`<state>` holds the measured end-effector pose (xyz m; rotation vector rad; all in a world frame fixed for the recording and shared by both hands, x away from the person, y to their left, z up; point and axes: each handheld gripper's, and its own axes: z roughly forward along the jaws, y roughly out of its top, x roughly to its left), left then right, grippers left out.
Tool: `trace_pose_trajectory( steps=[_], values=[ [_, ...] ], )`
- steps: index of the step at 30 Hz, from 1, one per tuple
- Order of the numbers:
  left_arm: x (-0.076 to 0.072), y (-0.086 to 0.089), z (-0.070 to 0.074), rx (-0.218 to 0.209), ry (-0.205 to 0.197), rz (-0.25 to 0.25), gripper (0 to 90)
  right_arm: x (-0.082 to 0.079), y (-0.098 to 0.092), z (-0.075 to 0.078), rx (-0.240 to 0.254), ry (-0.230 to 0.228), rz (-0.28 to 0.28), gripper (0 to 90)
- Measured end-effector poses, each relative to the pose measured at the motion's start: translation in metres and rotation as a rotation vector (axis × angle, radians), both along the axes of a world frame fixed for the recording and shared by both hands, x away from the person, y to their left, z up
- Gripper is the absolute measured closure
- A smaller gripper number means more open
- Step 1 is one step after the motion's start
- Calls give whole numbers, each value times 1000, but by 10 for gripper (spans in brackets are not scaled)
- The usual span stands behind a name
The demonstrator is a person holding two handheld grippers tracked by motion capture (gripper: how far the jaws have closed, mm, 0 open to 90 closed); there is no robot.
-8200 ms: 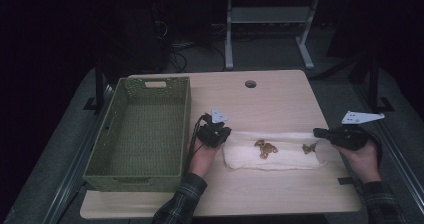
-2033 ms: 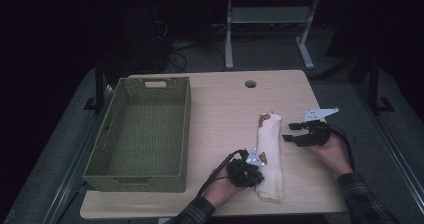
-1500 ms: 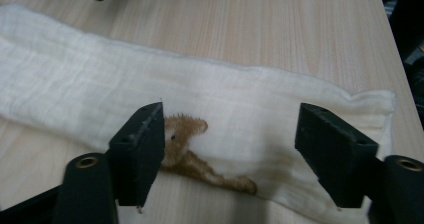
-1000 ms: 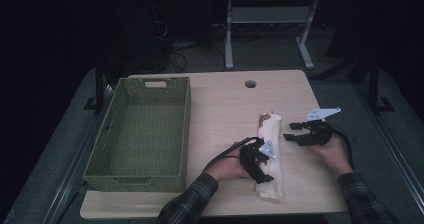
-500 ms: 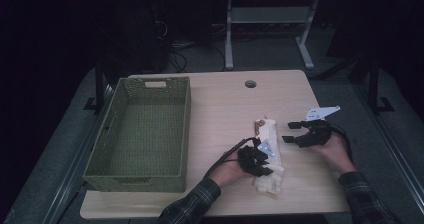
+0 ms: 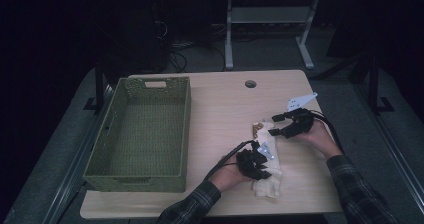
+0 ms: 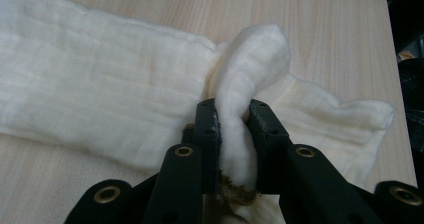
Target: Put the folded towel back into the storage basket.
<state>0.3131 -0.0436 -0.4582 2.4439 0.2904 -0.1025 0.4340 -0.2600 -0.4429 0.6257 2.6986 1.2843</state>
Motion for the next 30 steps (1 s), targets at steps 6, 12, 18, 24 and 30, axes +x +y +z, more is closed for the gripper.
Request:
trace_pose_trajectory(
  steps=[6,12,18,24,30],
  values=[
    [1,1,-1,-9,16,4,758,21,10,-1,-8,39,18,331],
    [2,1,0,-3,15,-4,759,34,18,-15,-48,85,39,331],
    [3,1,0,-5,19,-3,760,39,25,-23,-72,75,60,337],
    [3,1,0,-5,21,0,759,39,35,-28,-116,44,108,347],
    [2,1,0,-5,21,4,760,30,36,-28,-134,7,129,452]
  ],
)
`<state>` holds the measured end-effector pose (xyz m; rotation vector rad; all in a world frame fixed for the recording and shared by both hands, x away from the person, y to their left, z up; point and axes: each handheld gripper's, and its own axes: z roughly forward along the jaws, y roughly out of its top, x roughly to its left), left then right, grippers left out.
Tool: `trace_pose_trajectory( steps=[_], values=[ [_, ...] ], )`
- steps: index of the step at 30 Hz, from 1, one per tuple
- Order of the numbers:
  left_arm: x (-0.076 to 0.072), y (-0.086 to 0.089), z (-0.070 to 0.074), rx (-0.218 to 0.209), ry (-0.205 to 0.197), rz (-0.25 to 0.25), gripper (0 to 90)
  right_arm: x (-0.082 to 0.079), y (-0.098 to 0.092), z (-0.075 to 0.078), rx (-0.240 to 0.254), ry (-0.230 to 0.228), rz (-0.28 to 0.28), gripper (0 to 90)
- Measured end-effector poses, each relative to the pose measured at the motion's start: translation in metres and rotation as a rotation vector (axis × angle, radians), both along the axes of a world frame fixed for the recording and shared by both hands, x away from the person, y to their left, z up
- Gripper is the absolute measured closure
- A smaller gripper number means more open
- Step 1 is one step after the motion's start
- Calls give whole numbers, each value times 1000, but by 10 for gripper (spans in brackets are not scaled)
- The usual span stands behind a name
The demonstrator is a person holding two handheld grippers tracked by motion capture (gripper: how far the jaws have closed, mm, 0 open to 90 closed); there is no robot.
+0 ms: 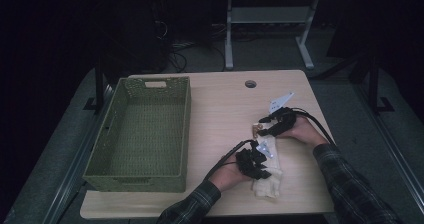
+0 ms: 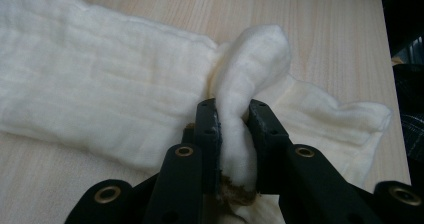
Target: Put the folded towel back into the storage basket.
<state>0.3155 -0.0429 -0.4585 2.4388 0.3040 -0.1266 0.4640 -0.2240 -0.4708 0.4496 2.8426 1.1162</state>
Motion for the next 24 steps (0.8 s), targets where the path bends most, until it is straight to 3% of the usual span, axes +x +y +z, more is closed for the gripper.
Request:
trace_pose_trajectory(
  steps=[4,10,17,20,24],
  values=[
    [0,0,0,1,1,1,760,1,-1,1,5,7,24,558],
    [0,0,0,2,1,5,764,1,-3,0,34,58,51,772],
    [3,1,-1,-15,25,14,792,-1,-2,1,25,79,31,816],
    [4,1,1,-18,18,7,794,-2,-3,4,19,80,27,817],
    [4,2,8,-41,6,9,795,-6,-6,14,45,75,33,817]
  ],
)
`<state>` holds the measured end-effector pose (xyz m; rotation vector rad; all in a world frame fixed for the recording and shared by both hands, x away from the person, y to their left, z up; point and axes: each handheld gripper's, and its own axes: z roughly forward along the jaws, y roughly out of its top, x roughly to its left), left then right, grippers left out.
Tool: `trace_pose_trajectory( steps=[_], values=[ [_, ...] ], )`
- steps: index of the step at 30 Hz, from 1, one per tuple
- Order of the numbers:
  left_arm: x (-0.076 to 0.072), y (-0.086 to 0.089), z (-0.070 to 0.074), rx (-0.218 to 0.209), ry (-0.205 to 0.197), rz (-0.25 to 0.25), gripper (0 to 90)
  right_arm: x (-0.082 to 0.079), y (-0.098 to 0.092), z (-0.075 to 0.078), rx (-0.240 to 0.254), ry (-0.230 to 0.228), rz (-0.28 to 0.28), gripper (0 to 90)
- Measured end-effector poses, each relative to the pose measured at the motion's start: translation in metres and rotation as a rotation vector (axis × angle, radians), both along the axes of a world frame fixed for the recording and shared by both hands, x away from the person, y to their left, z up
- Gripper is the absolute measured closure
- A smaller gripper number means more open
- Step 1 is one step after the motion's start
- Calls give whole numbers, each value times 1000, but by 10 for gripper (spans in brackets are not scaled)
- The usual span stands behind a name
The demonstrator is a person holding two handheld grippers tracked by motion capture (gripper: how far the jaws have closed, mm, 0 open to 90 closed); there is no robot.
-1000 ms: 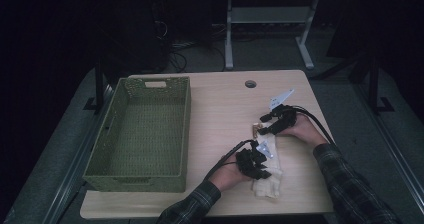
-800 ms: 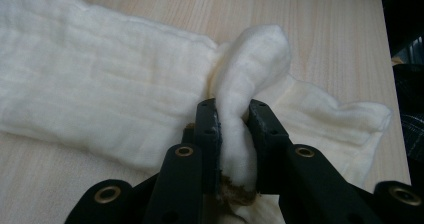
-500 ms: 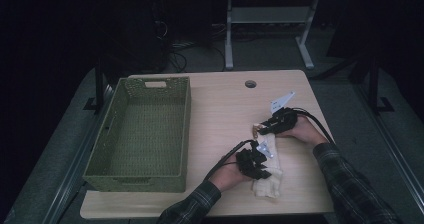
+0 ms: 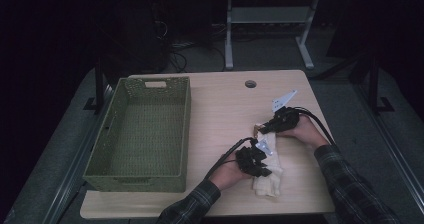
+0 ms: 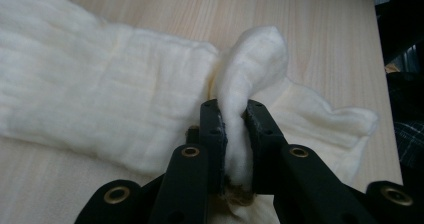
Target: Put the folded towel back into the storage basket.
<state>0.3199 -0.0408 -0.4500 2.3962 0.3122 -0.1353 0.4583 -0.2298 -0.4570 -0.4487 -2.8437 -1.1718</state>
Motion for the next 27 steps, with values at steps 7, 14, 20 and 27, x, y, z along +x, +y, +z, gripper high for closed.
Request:
trace_pose_trajectory(
  steps=[7,14,20,27],
  values=[
    [5,11,26,-60,-22,17,795,-6,-1,19,27,-17,11,817],
    [9,25,61,-109,-51,29,795,-4,2,39,56,-22,14,817],
    [11,37,90,-108,-78,48,795,-2,12,58,75,-53,33,817],
    [13,61,114,-117,-96,64,795,1,32,82,84,-74,49,817]
  ],
)
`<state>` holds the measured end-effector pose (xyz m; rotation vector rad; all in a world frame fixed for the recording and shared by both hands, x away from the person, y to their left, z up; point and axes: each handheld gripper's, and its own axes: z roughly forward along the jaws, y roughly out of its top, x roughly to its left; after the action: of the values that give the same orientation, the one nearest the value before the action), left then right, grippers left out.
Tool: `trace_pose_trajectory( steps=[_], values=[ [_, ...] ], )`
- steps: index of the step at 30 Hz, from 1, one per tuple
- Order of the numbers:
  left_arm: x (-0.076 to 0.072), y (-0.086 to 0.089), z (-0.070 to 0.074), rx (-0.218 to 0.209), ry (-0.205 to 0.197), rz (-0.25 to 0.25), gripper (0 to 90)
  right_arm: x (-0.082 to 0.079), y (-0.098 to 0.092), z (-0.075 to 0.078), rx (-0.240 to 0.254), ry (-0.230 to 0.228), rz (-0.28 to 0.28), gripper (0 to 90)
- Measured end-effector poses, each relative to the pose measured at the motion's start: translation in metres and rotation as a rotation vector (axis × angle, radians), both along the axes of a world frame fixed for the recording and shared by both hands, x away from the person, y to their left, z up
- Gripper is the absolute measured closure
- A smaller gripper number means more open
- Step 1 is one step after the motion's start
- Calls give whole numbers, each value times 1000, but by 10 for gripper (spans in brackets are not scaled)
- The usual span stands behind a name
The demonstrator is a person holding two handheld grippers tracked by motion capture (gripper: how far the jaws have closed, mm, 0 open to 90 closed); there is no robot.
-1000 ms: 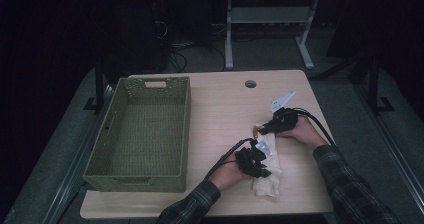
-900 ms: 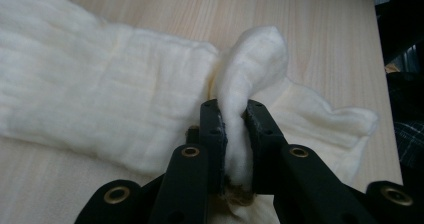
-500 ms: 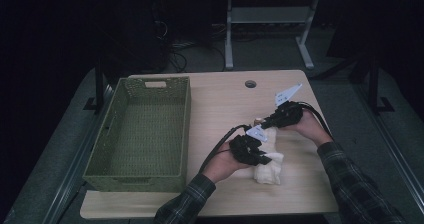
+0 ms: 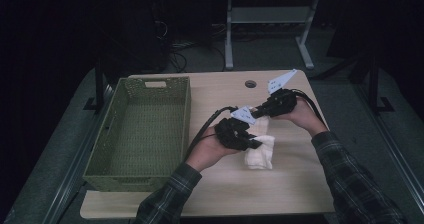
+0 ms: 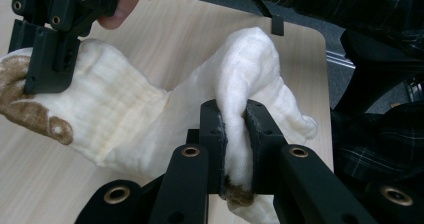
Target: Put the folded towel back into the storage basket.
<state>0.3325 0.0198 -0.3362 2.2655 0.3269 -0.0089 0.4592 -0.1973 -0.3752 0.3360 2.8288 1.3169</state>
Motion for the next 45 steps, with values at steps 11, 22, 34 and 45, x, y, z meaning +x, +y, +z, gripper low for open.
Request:
trace_pose_trajectory(
  steps=[11,22,34,45],
  values=[
    [5,55,36,2,-51,43,794,8,43,29,18,-27,26,817],
    [8,107,48,-28,-54,69,794,18,91,52,26,-56,48,818],
    [2,166,52,-36,-74,147,794,25,149,62,30,-82,107,818],
    [-5,202,53,-23,-85,198,794,32,188,62,32,-83,125,817]
  ],
)
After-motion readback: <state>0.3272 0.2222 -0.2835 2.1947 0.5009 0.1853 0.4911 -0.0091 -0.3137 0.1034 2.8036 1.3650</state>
